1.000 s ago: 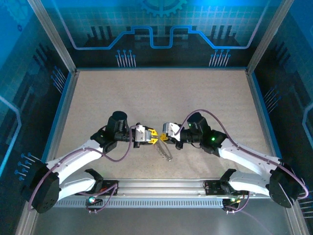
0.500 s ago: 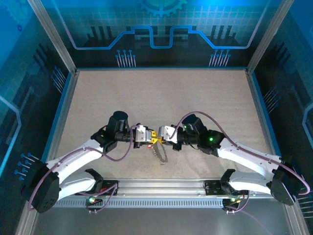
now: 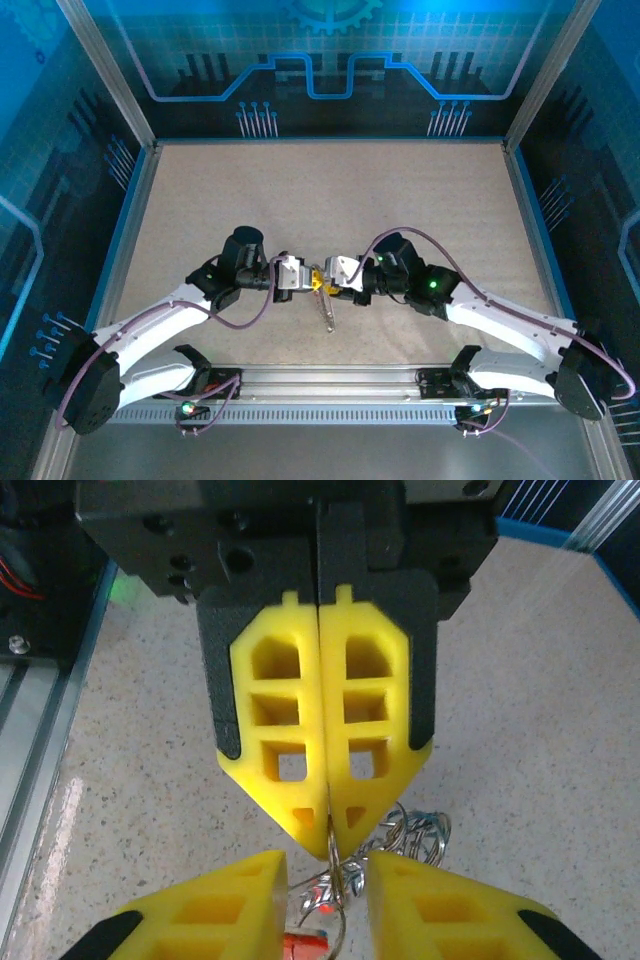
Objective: Put the keys on the keyring
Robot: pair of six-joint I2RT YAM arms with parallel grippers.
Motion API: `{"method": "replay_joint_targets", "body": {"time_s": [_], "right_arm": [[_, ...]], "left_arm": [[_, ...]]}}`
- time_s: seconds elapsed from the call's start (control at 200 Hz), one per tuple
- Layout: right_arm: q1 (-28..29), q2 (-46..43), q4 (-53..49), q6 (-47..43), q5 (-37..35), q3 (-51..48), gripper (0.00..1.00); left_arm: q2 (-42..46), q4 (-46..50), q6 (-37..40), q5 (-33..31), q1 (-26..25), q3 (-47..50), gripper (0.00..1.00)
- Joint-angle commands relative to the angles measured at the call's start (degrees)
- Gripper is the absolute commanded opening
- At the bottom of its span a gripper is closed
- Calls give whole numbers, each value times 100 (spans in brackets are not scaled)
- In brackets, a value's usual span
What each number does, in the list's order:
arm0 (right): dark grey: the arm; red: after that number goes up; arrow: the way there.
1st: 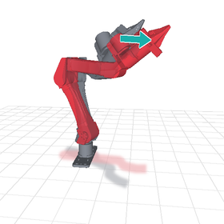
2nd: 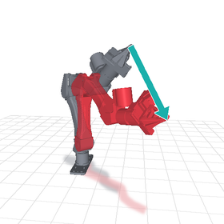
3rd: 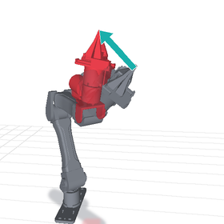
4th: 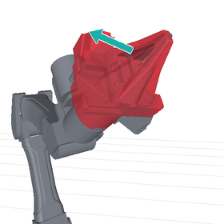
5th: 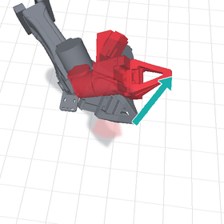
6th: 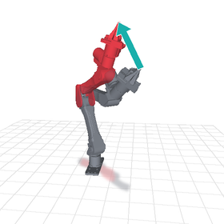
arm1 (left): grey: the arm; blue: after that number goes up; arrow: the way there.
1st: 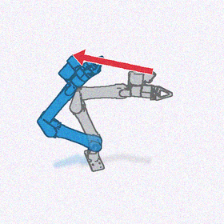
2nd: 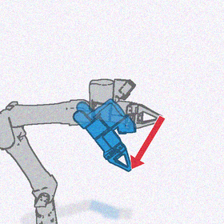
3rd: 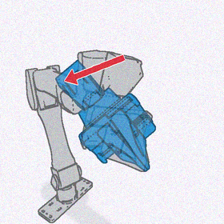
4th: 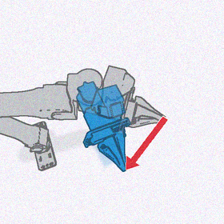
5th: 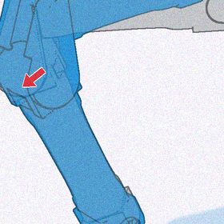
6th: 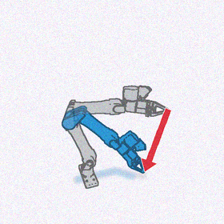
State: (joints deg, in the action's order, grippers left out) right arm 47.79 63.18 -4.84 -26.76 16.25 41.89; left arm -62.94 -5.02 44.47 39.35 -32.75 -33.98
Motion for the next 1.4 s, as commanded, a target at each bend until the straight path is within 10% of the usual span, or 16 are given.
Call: {"method": "replay_joint_targets", "body": {"time_s": [0.0, 1.221, 1.391], "right_arm": [[-141, -216, 234, 126, 361, -137, 27], [-431, -35, 622, 429, 1056, -257, 0], [-378, -115, -34, 196, 619, -33, 0]], "left_arm": [[129, -479, -305, 576, -1, -8, 0], [23, -1716, -947, 954, 41, 326, 0], [49, -376, -159, 625, 44, -12, 23]]}}
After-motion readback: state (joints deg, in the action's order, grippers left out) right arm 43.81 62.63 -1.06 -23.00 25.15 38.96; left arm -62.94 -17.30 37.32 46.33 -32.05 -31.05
